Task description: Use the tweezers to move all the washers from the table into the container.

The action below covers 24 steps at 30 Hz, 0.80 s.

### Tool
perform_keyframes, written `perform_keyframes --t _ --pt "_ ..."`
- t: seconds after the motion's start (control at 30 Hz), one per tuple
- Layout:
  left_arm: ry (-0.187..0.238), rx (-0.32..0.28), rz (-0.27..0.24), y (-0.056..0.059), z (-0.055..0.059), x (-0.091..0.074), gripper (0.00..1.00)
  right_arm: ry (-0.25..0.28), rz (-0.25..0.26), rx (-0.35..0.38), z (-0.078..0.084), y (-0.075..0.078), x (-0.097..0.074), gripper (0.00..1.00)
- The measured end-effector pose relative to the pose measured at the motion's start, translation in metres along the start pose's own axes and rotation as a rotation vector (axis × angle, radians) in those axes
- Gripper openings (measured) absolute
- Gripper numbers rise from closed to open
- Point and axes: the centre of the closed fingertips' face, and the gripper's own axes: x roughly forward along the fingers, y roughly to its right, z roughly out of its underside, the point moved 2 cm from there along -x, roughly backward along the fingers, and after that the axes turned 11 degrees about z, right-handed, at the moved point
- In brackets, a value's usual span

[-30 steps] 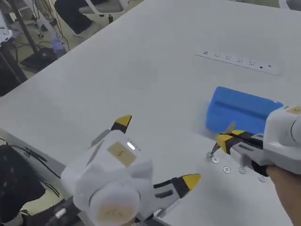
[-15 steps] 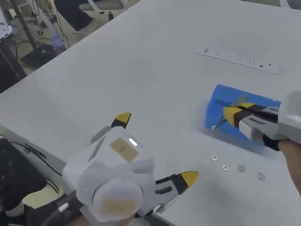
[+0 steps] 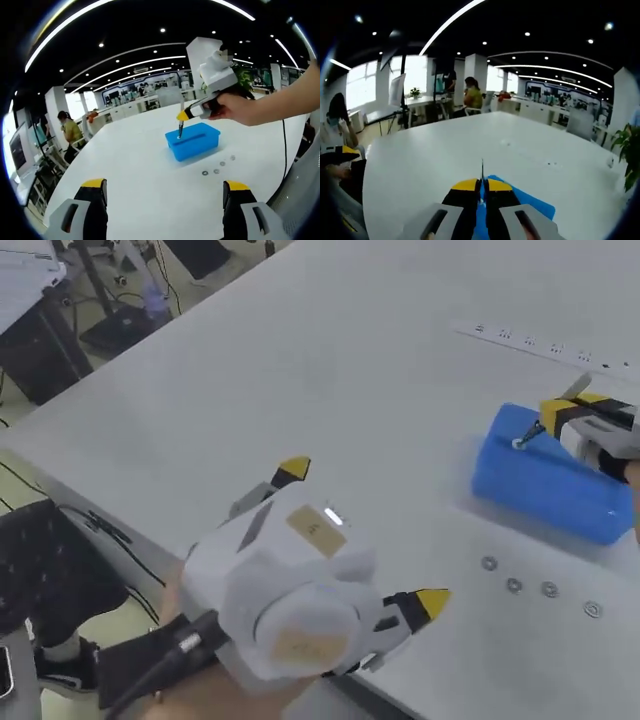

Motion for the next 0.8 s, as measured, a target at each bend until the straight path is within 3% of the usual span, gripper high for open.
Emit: perform_keyframes --t 0.13,0.4,0.53,0.8 --pt "-0.025 0.007 0.005 0.001 0.004 0.003 0.99 -0.019 0.002 -0.01 0.011 -0.001 0.013 0.01" --pt "-0.021 0.011 0.015 0.003 0.004 0.003 0.99 -0.05 0.003 -0.009 0.024 -0.001 0.025 0.01" --pt "0.04 -0.007 0.029 0.004 -0.005 -0.001 0.99 -0.059 -0.007 -0.006 0.028 -0.004 0.028 0.01" --pt "0.002 0.0 0.028 0.004 0.001 0.001 0.99 -0.069 -0.015 -0.032 0.033 -0.011 0.032 0.01"
